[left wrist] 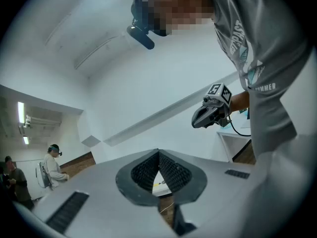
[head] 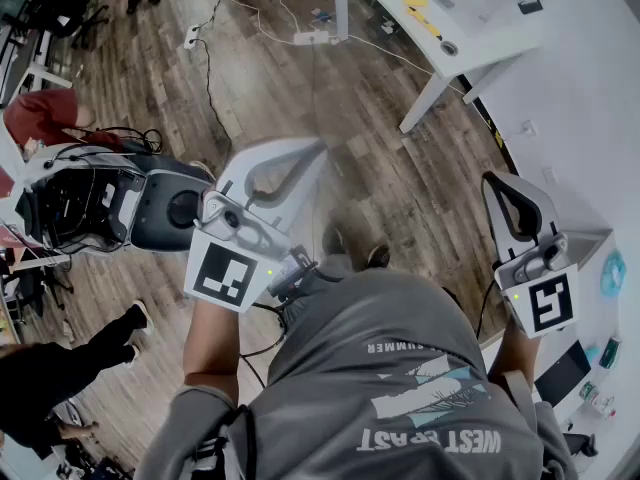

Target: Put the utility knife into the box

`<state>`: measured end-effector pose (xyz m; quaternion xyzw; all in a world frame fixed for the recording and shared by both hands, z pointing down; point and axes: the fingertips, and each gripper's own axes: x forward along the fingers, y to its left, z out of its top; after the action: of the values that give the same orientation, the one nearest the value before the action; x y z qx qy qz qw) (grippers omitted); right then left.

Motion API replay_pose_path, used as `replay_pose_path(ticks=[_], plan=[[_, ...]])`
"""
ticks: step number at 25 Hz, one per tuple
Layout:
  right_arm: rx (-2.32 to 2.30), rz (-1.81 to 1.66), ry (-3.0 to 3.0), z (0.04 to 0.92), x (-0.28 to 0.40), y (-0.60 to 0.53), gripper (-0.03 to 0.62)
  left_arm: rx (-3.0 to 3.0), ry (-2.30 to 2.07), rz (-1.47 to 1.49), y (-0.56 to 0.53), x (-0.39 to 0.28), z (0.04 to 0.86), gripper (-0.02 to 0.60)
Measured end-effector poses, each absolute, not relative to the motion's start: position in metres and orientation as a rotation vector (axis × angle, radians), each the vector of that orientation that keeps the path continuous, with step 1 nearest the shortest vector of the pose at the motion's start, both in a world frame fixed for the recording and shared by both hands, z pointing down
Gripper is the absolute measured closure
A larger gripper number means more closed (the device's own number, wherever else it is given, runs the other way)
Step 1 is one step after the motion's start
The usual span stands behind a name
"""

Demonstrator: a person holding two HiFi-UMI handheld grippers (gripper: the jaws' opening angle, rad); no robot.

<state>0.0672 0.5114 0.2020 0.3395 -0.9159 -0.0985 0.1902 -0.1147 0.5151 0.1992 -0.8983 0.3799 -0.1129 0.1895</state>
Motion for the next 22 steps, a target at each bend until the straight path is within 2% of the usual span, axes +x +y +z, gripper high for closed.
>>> replay_pose_path(ticks=[7,15,22], plan=[[0.973,-0.296,-2.564,0.202,0.048,0.563,0.588,-2.523,1.056,-0.287,0.565,-0.13,0.199,0.574],[0.975,-0.252,-2.567,0.204,0.073,0.512,0.586,-2.501,0.979,-0.374,0.509,-0.088,0.195,0.574],[1.02,-0.299,-2.525,0.206,0.073,0.505,0.586,-2.476,0.91,-0.396,0.492,-0.081,0.195,0.574]])
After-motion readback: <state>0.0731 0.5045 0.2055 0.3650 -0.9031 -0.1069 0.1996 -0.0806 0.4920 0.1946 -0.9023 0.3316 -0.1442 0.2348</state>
